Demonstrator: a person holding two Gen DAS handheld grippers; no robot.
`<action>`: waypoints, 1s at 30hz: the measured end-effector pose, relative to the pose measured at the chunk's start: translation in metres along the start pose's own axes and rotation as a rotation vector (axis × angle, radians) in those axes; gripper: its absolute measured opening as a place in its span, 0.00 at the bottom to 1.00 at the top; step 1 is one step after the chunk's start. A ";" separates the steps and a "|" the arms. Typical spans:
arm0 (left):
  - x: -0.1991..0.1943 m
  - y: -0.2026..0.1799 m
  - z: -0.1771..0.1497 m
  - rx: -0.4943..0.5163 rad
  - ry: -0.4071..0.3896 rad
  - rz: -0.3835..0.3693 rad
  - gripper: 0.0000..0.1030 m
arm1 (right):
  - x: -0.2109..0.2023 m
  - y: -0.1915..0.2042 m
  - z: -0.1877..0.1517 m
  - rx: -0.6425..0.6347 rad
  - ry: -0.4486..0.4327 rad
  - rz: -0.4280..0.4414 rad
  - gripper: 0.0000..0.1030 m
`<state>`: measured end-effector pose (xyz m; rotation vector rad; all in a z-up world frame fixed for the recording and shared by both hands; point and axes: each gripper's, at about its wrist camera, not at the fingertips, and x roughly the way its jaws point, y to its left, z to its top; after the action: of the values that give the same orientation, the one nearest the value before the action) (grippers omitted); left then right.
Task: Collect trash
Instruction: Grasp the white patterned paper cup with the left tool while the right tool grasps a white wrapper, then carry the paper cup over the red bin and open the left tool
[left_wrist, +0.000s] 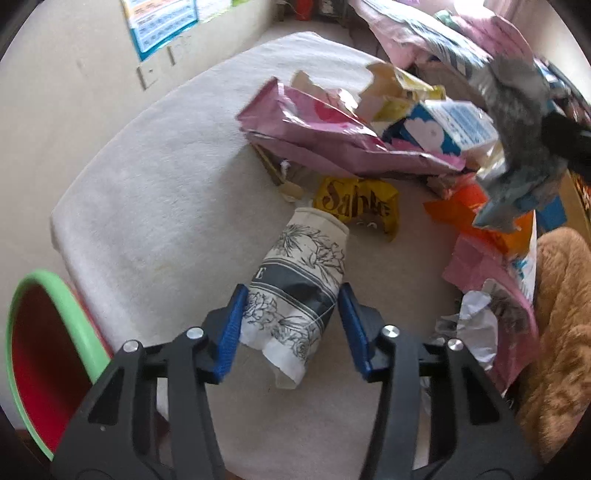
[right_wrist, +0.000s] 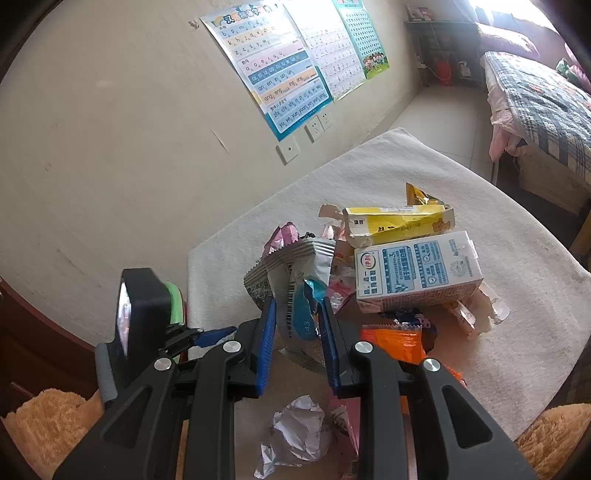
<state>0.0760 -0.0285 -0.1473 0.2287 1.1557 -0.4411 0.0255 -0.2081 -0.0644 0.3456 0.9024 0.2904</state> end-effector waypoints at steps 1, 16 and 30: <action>-0.003 0.000 -0.002 -0.010 -0.007 -0.001 0.46 | 0.000 0.001 0.000 -0.002 0.000 0.001 0.23; -0.089 0.062 -0.036 -0.309 -0.211 0.097 0.46 | 0.020 0.041 -0.007 -0.081 0.057 0.029 0.23; -0.115 0.146 -0.109 -0.581 -0.246 0.271 0.46 | 0.091 0.154 -0.019 -0.246 0.229 0.198 0.24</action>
<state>0.0126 0.1703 -0.0916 -0.1720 0.9486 0.1131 0.0476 -0.0298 -0.0765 0.1754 1.0458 0.6278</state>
